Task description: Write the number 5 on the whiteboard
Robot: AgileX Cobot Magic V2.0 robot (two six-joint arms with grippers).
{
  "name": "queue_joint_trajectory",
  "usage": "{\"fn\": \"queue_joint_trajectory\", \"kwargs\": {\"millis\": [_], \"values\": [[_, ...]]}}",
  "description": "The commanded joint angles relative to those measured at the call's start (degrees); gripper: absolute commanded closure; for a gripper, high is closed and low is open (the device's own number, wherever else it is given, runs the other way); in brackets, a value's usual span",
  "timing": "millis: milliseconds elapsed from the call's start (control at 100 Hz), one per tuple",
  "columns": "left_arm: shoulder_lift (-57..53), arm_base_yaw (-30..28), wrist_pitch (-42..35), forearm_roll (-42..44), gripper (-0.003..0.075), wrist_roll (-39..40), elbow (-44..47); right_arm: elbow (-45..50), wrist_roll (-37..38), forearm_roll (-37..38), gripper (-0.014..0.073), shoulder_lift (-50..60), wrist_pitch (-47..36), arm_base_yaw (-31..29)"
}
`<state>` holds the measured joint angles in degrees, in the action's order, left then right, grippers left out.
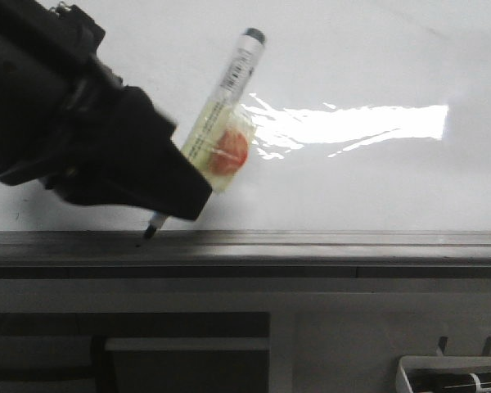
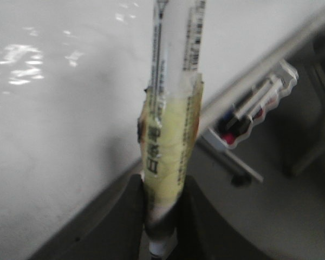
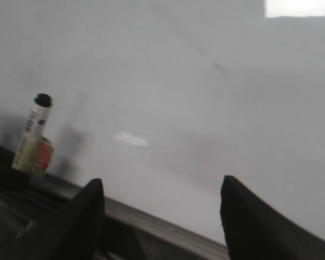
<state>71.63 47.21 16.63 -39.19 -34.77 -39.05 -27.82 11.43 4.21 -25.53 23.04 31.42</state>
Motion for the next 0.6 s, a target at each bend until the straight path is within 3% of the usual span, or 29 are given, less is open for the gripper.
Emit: {"fn": "queue_joint_trajectory", "kwargs": {"millis": [0, 130, 320, 590], "values": [[-3.12, 0.12, 7.05, 7.73, 0.0741, -4.47, -2.80, -2.82, -4.45, -0.71, 0.0195, -2.85, -3.87, 5.93], [-4.88, 0.12, 10.90, 10.33, 0.0741, -14.34, -3.58, -4.77, -10.02, -0.71, 0.0194, -8.04, -2.02, 17.85], [-5.69, 0.12, 10.90, 10.33, 0.0741, -27.19, -3.58, -8.02, -10.40, 1.08, 0.0194, -16.67, -2.15, 31.30], [-6.26, 0.87, 10.93, 9.79, 0.0741, -31.17, -3.58, -9.66, -10.40, 2.69, 0.0194, -24.07, -7.86, 33.37]]}}
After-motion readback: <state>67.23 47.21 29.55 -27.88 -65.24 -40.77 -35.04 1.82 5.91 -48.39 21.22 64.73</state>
